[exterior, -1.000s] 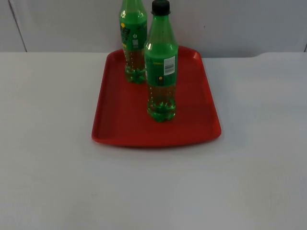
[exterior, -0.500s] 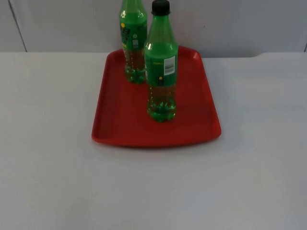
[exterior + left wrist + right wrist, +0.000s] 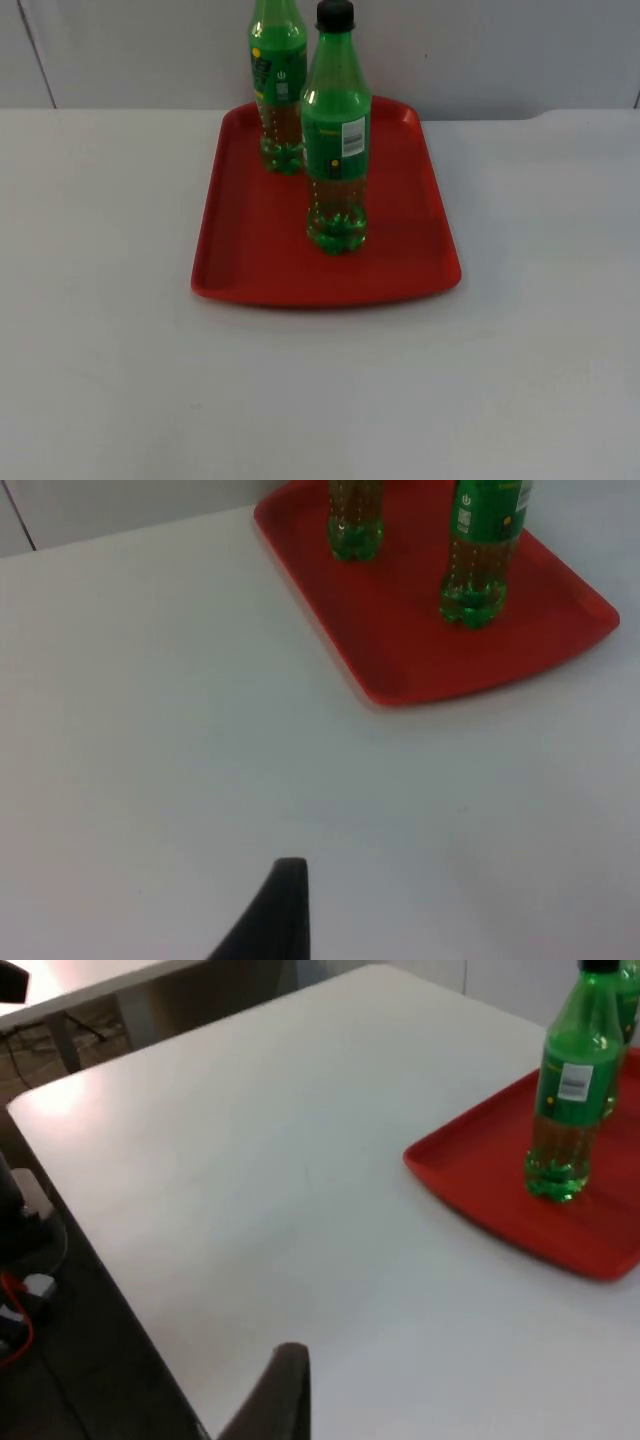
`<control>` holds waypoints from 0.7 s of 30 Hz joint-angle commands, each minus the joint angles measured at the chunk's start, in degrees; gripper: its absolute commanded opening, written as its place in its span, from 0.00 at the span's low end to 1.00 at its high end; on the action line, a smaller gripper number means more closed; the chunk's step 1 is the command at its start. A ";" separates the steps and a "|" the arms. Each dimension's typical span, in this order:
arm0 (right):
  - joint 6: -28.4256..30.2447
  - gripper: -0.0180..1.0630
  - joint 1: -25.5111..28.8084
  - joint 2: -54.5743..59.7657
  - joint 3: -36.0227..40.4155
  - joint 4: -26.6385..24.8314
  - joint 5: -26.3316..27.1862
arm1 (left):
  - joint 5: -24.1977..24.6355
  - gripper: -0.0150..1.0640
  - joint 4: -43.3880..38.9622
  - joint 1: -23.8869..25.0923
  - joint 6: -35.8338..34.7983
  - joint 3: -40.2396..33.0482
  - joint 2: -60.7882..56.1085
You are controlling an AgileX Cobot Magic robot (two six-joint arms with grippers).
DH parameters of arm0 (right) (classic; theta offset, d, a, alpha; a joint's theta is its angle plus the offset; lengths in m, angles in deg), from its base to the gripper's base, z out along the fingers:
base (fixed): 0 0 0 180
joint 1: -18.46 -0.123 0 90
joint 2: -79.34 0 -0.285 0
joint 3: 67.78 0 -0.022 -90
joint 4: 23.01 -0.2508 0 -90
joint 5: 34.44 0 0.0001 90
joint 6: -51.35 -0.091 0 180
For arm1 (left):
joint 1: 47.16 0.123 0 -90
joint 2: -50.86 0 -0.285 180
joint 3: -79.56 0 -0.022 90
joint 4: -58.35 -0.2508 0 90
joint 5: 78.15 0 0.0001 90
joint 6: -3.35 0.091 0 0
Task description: Place the bottle upright on the tray.
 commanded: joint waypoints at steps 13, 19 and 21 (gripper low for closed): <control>1.81 0.87 -0.22 -1.75 2.36 0.54 -6.58 | -0.03 0.99 0.68 -0.36 0.16 -0.22 -0.20; 2.01 0.87 -0.22 -1.75 2.36 0.43 -6.58 | -0.03 0.99 0.68 -0.36 0.16 -0.22 -0.20; 2.01 0.87 -0.22 -1.75 2.36 0.43 -6.58 | -0.03 0.99 0.68 -0.36 0.16 -0.22 -0.20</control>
